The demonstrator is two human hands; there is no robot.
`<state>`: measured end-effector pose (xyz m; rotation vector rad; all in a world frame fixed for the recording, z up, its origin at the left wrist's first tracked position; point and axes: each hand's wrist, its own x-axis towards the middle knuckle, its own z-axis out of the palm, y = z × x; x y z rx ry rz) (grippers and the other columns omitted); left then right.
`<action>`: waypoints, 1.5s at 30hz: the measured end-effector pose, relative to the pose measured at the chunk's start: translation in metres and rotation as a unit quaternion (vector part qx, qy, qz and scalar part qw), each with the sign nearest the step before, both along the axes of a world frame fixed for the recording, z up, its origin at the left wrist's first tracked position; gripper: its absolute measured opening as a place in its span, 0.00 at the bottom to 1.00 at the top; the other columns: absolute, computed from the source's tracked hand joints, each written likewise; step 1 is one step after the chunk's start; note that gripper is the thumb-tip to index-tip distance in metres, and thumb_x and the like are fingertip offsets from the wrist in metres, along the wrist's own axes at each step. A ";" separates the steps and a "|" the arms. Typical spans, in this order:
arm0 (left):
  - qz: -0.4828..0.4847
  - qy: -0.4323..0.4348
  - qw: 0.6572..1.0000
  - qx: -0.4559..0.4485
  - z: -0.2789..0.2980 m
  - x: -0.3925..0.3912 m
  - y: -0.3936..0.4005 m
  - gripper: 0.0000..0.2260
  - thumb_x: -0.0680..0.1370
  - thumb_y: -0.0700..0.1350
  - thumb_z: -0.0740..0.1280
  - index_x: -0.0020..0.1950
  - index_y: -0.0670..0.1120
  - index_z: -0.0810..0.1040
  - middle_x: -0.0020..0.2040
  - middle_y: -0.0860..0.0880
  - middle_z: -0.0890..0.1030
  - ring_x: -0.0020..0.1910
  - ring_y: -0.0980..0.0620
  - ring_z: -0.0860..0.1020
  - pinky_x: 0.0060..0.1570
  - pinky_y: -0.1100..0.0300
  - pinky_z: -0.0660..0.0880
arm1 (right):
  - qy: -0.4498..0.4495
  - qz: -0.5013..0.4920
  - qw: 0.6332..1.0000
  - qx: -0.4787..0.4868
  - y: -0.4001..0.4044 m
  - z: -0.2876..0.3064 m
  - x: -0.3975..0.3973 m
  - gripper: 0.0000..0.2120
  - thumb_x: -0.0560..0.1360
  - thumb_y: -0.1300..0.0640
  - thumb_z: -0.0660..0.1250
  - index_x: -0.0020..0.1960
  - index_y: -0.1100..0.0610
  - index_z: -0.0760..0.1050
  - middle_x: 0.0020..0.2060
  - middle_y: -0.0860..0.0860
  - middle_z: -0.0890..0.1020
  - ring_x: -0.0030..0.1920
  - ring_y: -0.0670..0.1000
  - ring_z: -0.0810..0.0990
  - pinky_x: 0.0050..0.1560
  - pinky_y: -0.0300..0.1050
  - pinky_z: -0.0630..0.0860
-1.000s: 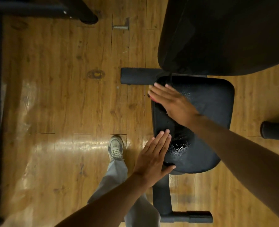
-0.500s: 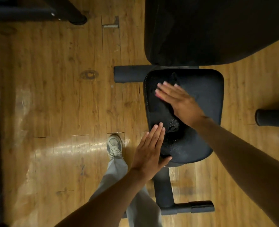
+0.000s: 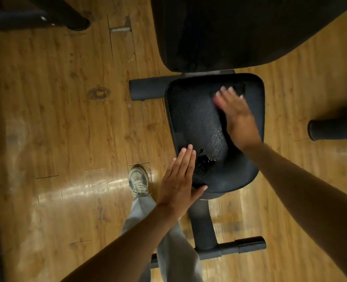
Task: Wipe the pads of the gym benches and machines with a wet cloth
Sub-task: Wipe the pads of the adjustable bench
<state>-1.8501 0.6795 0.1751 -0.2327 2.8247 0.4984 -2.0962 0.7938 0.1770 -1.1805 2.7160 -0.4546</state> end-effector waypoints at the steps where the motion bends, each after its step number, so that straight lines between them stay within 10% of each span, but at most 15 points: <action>1: 0.001 0.005 1.000 0.000 -0.001 0.000 0.000 0.44 0.81 0.68 0.56 0.84 0.41 0.43 0.85 0.44 0.41 0.83 0.48 0.42 0.82 0.50 0.49 | -0.003 -0.073 0.997 0.003 -0.008 0.003 -0.017 0.37 0.75 0.77 0.60 0.80 0.56 0.61 0.80 0.55 0.63 0.81 0.56 0.57 0.82 0.55 0.50; 5: 0.003 -0.005 1.000 0.004 -0.001 -0.001 0.001 0.45 0.80 0.69 0.56 0.84 0.41 0.42 0.84 0.45 0.40 0.83 0.48 0.41 0.81 0.51 0.45 | -0.020 -0.132 0.991 -0.011 -0.019 0.007 0.002 0.33 0.78 0.73 0.57 0.81 0.58 0.60 0.81 0.55 0.61 0.82 0.55 0.53 0.82 0.55 0.46; 13: 0.006 -0.027 0.997 0.072 0.008 -0.018 -0.024 0.62 0.68 0.77 0.66 0.83 0.40 0.39 0.84 0.45 0.37 0.83 0.47 0.38 0.81 0.46 0.49 | -0.018 0.191 0.980 0.053 0.049 0.010 0.096 0.32 0.77 0.66 0.56 0.81 0.55 0.61 0.81 0.52 0.61 0.81 0.53 0.56 0.80 0.56 0.56; 20: -0.076 -0.027 0.994 0.076 0.011 -0.047 -0.075 0.68 0.63 0.79 0.69 0.83 0.41 0.38 0.84 0.46 0.35 0.82 0.49 0.35 0.80 0.51 0.39 | -0.022 -0.086 0.996 0.019 -0.033 0.007 0.026 0.32 0.81 0.69 0.59 0.82 0.57 0.55 0.82 0.55 0.56 0.82 0.57 0.50 0.81 0.56 0.46; 27: -0.154 -0.013 0.986 0.065 0.017 -0.082 -0.123 0.69 0.60 0.79 0.70 0.84 0.40 0.41 0.84 0.45 0.39 0.83 0.48 0.37 0.81 0.49 0.41 | -0.041 0.019 0.999 0.018 0.025 0.005 0.180 0.35 0.75 0.67 0.58 0.81 0.58 0.59 0.82 0.53 0.58 0.82 0.56 0.53 0.81 0.59 0.53; 40: -0.281 0.004 0.957 -0.067 0.028 -0.132 -0.172 0.54 0.73 0.43 0.78 0.84 0.43 0.42 0.85 0.46 0.42 0.83 0.48 0.41 0.82 0.52 0.47 | 0.017 -0.004 0.999 0.027 -0.084 -0.002 0.149 0.35 0.75 0.72 0.63 0.80 0.58 0.61 0.81 0.54 0.60 0.82 0.56 0.55 0.81 0.57 0.52; 45: -0.344 0.021 0.935 -0.081 0.023 -0.125 -0.162 0.48 0.76 0.36 0.72 0.84 0.43 0.40 0.85 0.47 0.40 0.83 0.50 0.40 0.82 0.52 0.47 | 0.007 -0.042 0.997 0.067 -0.008 0.000 0.204 0.38 0.74 0.70 0.63 0.82 0.55 0.58 0.82 0.53 0.58 0.82 0.54 0.55 0.80 0.56 0.55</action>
